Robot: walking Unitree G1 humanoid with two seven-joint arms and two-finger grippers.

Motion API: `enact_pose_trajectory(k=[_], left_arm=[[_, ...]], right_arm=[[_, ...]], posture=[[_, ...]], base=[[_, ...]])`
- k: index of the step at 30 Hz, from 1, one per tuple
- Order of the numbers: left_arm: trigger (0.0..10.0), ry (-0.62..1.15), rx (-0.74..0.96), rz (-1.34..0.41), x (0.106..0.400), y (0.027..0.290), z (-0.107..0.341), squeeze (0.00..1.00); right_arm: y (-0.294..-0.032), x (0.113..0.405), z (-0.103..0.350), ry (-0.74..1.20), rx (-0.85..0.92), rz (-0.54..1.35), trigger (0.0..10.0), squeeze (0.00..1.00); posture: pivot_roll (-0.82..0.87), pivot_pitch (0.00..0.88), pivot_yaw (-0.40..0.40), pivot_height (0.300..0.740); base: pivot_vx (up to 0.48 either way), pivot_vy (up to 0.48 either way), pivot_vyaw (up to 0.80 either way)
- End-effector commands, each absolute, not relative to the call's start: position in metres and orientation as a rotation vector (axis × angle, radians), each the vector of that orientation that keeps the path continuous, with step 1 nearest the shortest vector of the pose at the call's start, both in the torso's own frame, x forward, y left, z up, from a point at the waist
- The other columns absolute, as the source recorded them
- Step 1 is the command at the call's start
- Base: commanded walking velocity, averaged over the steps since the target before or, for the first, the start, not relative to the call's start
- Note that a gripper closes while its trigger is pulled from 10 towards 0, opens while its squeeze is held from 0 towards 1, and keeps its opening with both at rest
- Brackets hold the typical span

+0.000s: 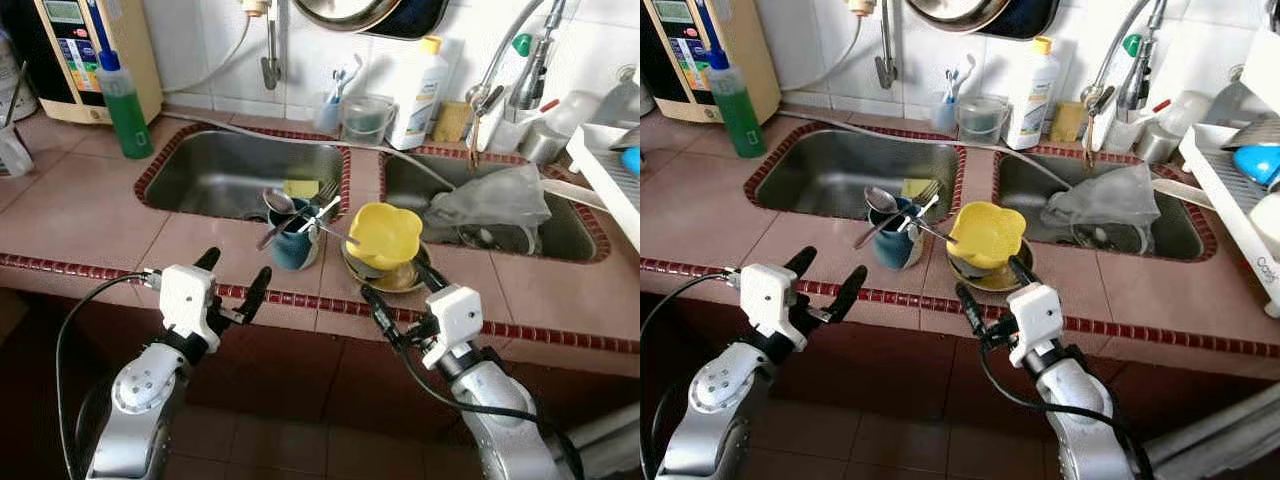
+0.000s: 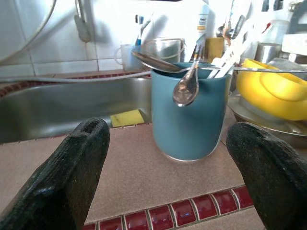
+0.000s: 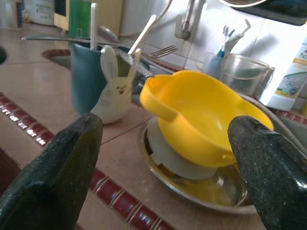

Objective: Kitchen organization

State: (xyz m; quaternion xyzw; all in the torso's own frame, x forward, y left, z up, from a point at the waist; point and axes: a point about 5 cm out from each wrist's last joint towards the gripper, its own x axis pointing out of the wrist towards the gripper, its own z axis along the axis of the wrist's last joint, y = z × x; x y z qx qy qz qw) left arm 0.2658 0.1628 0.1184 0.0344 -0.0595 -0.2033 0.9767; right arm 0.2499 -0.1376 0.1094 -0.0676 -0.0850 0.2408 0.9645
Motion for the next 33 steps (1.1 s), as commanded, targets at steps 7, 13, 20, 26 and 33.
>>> enact_pose_trajectory(k=[7, 13, 20, 26, 33], left_arm=[[10.0, -0.139, 0.100, -0.477, 0.273, 0.152, 0.121, 0.00], [10.0, -0.147, 0.093, -0.493, 0.277, 0.147, 0.122, 0.00], [10.0, -0.161, 0.087, -0.507, 0.285, 0.139, 0.124, 0.00], [10.0, -0.177, 0.077, -0.523, 0.290, 0.129, 0.126, 0.00], [10.0, -0.186, 0.074, -0.537, 0.292, 0.124, 0.128, 0.00]], right_arm=[[-0.136, 0.241, 0.117, -0.172, -0.132, 0.518, 10.0, 0.00], [-0.130, 0.239, 0.122, -0.179, -0.118, 0.535, 10.0, 0.00], [-0.127, 0.235, 0.127, -0.187, -0.104, 0.534, 10.0, 0.00], [-0.124, 0.235, 0.130, -0.197, -0.095, 0.532, 10.0, 0.00], [-0.122, 0.234, 0.132, -0.203, -0.090, 0.538, 10.0, 0.00]], posture=[[-0.06, 0.082, -0.029, 0.740], [-0.08, 0.084, -0.021, 0.740], [-0.09, 0.080, -0.014, 0.740], [-0.10, 0.075, -0.009, 0.740], [-0.11, 0.073, -0.006, 0.740]], base=[[0.000, 0.000, 0.00], [0.000, 0.000, 0.00], [0.000, 0.000, 0.00], [0.000, 0.000, 0.00], [0.000, 0.000, 0.00]])
